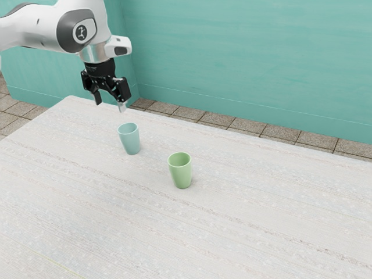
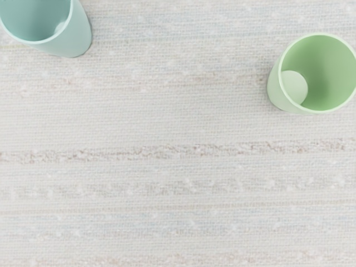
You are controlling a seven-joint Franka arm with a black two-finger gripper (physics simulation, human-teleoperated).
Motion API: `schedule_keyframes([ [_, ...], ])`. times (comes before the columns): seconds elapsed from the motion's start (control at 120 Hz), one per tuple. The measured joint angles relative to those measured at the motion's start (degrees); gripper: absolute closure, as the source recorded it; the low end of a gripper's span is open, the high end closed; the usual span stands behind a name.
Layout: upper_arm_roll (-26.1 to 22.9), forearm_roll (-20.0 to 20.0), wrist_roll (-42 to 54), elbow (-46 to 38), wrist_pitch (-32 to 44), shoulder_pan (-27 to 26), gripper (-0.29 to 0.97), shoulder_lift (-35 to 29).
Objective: Place the left cup onto the right cup
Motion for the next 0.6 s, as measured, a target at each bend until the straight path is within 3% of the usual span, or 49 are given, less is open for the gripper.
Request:
schedule_keyframes([
  [0.6,1.57,-0.26,0.76,2.65,1.02,-0.65,0.00,3.67],
])
